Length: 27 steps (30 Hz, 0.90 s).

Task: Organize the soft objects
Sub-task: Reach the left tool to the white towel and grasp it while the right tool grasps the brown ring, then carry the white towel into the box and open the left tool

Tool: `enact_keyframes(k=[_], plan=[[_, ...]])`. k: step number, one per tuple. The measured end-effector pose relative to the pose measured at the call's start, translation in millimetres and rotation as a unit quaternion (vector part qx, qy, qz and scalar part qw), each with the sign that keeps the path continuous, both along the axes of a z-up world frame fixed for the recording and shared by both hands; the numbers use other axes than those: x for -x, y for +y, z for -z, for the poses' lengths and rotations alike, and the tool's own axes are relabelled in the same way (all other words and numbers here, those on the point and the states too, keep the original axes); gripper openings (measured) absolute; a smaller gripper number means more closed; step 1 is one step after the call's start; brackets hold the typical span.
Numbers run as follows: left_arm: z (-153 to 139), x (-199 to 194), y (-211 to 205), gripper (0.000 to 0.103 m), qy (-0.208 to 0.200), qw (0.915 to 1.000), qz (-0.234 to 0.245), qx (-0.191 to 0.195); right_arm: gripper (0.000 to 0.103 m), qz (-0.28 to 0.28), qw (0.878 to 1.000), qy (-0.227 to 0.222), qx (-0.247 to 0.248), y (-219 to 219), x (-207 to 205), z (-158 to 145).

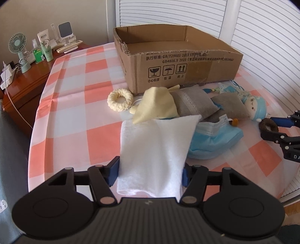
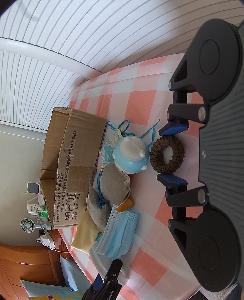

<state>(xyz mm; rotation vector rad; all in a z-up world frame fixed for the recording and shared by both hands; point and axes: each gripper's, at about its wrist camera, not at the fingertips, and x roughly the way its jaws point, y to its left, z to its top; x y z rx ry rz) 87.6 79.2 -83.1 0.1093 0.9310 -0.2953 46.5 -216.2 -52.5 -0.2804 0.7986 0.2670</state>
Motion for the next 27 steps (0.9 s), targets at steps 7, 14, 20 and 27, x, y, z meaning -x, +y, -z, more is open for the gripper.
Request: enact_keyframes(k=[7,14,20,27], plan=[[-7,4,3,0.028,0.009,1.0000,-0.001,-0.002,0.037,-0.011,1.000,-0.001,0.010,3,2,-1],[-27,25,4,0.027,-0.002,0.9999,0.002,-0.016,0.037,-0.021,1.000,-0.004,0.015,1,7,-9],[-56,40,-3,0.027,-0.023,0.9990,0.028,-0.025,0.037,-0.038,0.999,-0.010,-0.002,-5,15,-28],[-95,20,-24,0.027,-0.056,0.9961,0.062,-0.028,0.037,-0.078,0.997,-0.020,-0.005,-1,14,-55]])
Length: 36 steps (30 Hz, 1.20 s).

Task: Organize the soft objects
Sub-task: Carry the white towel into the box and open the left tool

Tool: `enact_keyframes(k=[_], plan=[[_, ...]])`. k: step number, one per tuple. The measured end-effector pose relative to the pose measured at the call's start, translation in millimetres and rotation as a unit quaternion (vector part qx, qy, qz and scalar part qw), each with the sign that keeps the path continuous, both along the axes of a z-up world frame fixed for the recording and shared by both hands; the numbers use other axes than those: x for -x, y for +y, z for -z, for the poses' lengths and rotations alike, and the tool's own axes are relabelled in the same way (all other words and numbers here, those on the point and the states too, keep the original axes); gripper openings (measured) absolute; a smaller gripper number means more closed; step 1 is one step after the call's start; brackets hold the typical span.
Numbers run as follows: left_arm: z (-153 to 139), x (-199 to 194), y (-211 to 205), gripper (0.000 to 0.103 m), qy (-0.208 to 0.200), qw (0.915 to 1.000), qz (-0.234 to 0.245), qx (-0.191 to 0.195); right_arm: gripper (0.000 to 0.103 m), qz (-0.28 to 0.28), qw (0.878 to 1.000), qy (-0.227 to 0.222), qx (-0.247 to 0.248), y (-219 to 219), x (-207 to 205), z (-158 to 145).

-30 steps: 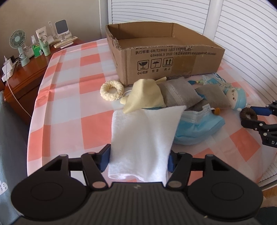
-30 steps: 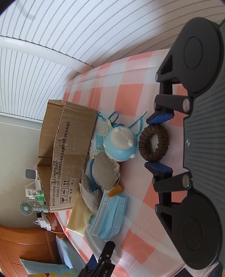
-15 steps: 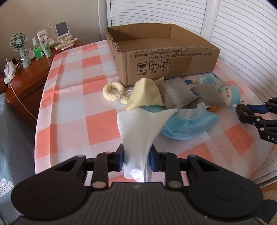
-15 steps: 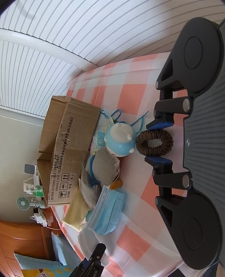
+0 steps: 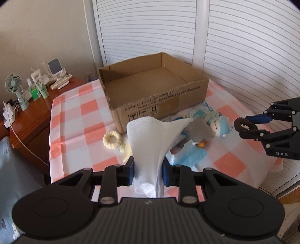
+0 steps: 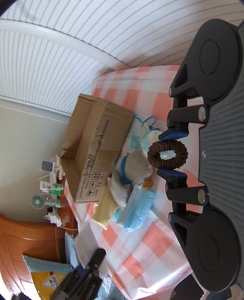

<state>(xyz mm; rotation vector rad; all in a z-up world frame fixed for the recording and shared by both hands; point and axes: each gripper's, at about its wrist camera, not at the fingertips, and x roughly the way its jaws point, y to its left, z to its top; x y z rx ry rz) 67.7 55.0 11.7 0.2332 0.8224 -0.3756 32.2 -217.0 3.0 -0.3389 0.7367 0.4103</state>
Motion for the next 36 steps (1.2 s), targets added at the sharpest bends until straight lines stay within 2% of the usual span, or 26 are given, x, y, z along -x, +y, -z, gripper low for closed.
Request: enact_keyframes(k=[5,8,16,17,20,22,25,32,36], plan=[[-26,-45,-22,0.027,-0.032,0.9994,0.011,-0.003,0.037,-0.028,0.999,-0.026,-0.003,7,-8,-23],[-32,-82,-39,0.027,-0.043,0.9988,0.014,-0.018,0.037,-0.036,0.999,-0.037,-0.012,9,-18,-33],[-15,-189,-70,0.029,-0.035,0.9985,-0.017,-0.038,0.037,-0.028,0.998,-0.046,-0.023,10,-52,-45],[-13,-198,-71,0.037,-0.041,0.9982,-0.020,-0.039,0.037,-0.026,0.998,-0.043,-0.022,9,-56,-45],[-4,-219,-72,0.096,-0.052,0.9964,-0.045,-0.049,0.037,-0.020,0.999,-0.040,-0.019,6,-62,-44],[0,-222,-70,0.098,-0.068,0.9945,-0.057,-0.057,0.037,-0.015,0.999,-0.038,-0.016,4,-66,-44],[1,-213,-62,0.098,-0.054,0.9958,-0.063,-0.039,0.037,-0.008,0.999,-0.033,-0.016,0,-72,-42],[-12,-135,-47,0.098,-0.072,0.9947,-0.066,-0.030,0.037,0.002,0.999,-0.029,-0.030,-2,-91,-46],[-9,-92,-37,0.101,-0.078,0.9939,-0.075,-0.022,0.037,0.005,0.999,-0.025,-0.039,3,-106,-51]])
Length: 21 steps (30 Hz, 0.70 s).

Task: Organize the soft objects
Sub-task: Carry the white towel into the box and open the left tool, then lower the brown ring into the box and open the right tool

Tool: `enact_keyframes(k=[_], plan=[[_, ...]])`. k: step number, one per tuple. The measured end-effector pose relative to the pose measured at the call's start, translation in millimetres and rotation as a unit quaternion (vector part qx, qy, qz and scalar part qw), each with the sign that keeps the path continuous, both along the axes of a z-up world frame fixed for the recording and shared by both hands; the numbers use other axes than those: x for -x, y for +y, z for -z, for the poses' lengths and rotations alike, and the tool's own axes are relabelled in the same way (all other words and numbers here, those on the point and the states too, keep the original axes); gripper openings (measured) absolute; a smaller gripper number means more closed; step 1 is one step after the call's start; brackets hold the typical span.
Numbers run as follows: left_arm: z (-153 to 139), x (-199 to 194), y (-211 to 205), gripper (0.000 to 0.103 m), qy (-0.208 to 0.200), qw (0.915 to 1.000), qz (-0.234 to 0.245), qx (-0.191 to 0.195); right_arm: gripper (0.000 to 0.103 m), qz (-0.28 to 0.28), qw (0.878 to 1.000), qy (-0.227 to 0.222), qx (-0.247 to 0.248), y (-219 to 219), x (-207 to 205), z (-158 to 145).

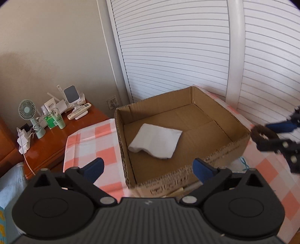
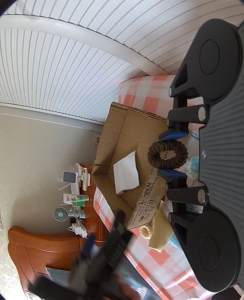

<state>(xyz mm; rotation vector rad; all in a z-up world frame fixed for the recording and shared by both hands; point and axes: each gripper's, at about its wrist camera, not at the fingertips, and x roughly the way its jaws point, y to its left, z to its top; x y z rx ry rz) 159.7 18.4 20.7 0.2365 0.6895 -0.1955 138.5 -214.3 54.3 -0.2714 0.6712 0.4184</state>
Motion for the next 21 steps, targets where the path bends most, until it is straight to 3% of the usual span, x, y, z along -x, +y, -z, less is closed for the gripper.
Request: enact_keyframes(k=[5,8,16,21], plan=[[16,44,15,0.101,0.011,0.9989,-0.035,0.029,0.037,0.006,1.000,0.000,0.001,11,-23,-7],[20,65,20,0.101,-0.011,0.9976,-0.065,0.023,0.037,0.006,1.000,-0.004,0.010,21,-40,-10],[21,82,24,0.101,-0.020,0.9964,-0.081,0.012,0.037,0.014,0.999,0.010,0.028,47,-113,-3],[30,89,24,0.101,-0.005,0.9964,-0.082,0.018,0.040,0.027,0.999,0.026,0.029,60,-164,6]])
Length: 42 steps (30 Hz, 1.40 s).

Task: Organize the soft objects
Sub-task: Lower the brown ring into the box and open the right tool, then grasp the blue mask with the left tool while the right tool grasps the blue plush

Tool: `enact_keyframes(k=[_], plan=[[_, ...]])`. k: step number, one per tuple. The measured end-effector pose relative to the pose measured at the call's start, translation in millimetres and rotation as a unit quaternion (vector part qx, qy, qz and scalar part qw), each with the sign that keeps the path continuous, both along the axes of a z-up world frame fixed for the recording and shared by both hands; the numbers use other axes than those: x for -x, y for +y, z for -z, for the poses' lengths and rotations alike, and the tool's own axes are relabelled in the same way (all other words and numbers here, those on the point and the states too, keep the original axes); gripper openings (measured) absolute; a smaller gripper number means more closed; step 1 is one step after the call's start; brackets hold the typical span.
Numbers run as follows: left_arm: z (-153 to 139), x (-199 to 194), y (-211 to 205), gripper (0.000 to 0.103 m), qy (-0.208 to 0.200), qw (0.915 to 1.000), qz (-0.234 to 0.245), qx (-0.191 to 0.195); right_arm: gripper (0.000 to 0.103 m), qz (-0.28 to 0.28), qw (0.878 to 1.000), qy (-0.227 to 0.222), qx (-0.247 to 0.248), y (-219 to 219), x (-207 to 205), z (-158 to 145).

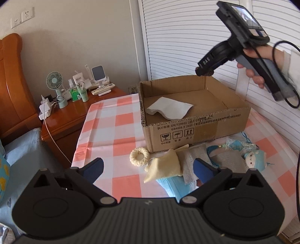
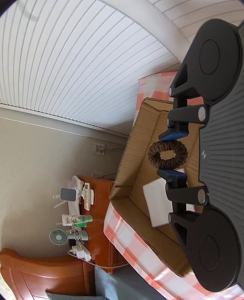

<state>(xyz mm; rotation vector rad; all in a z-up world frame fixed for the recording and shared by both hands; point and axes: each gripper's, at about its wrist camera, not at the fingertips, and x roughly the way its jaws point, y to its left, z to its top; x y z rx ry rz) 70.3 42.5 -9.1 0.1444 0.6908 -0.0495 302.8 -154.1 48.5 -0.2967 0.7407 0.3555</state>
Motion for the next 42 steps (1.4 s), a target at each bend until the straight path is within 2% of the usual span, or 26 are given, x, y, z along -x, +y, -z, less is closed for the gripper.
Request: enact_keyframes(k=[3,4,5,6,11,14,21,28,34,37,42], plan=[[5,3,1,0.101,0.006,1.0000,-0.006,0.000,0.067,0.013,1.000,0.004,0.006,6,-22,6],[6,3,1,0.101,0.006,0.9999,-0.008,0.001,0.086,0.019,1.000,0.007,0.006,7,-27,8],[7,4,2,0.101,0.008,0.9999,-0.010,0.003,0.092,0.023,1.000,0.016,0.007,8,-32,10],[8,4,3,0.101,0.010,0.9999,-0.012,0.005,0.092,0.023,0.999,0.026,0.007,9,-36,12],[7,4,6,0.101,0.005,0.9997,-0.020,0.009,0.093,0.029,0.999,0.018,0.017,8,-24,9],[6,6,7,0.101,0.004,0.9997,-0.023,0.012,0.101,0.033,0.999,0.017,0.006,0,-7,2],[3,11,11,0.102,-0.004,0.9996,-0.018,0.020,0.103,0.064,0.998,0.013,-0.018,-26,49,-6],[12,14,10,0.102,0.002,1.0000,-0.006,0.006,0.103,0.111,0.994,0.019,0.010,-50,118,23],[28,16,-2,0.102,0.019,0.9994,0.021,-0.022,0.103,0.141,0.988,0.053,-0.022,-70,163,57],[32,15,-6,0.102,0.032,0.9986,0.040,-0.009,0.103,0.137,0.988,0.061,-0.034,-70,180,68],[30,5,-11,0.102,0.043,0.9973,0.055,0.023,0.103,0.116,0.992,0.052,-0.023,-67,202,81]])
